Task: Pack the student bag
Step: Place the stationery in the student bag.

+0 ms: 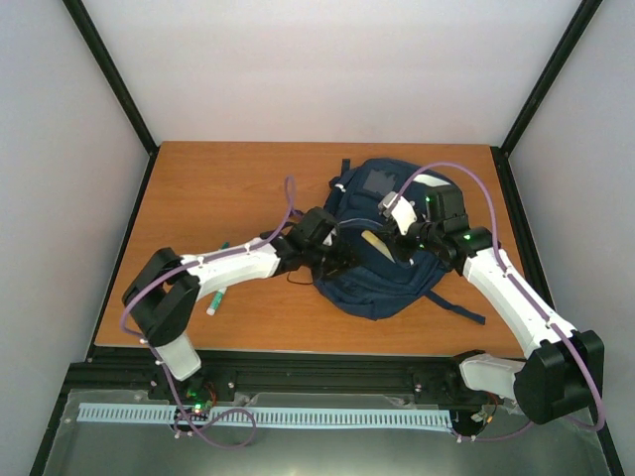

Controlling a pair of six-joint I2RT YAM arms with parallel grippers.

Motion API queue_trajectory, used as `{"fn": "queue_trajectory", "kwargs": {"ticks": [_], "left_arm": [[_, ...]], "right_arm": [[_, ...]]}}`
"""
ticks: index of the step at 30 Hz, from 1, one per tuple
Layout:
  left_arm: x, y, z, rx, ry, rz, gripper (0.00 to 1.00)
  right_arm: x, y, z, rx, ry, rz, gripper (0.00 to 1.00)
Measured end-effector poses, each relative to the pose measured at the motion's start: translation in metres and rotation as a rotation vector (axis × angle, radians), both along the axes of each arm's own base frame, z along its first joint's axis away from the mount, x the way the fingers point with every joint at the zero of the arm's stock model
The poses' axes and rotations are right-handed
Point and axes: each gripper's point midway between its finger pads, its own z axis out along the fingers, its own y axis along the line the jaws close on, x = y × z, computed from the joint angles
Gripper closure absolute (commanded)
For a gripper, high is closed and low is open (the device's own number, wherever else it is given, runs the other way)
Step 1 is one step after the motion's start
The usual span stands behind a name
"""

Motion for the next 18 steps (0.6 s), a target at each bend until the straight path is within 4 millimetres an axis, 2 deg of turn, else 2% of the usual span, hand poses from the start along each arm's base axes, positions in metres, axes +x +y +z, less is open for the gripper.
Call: {"fn": "queue_trajectory", "kwargs": {"ticks": [5,10,15,18], "left_arm": [[-0.033,0.032,-0.014,0.098,-0.012,-0.109,0.45],[-0.05,0.056,-0.028,0.152,-0.01,-0.12,0.46],[-0.043,0.053,-0.027,0.148,-0.037,-0.114,0.48],[-0.029,0.039,-0.022,0.138,-0.058,-0.111,0.49]], "right_arm": [[0.001,0.0,-0.004,-0.005,0.009,0.001,0.97],[0.003,0.001,-0.012,-0.015,0.029,0.007,0.97],[0.004,0.001,-0.018,-0.025,0.044,0.008,0.96],[0.005,0.001,-0.019,-0.028,0.043,0.006,0.96]]}}
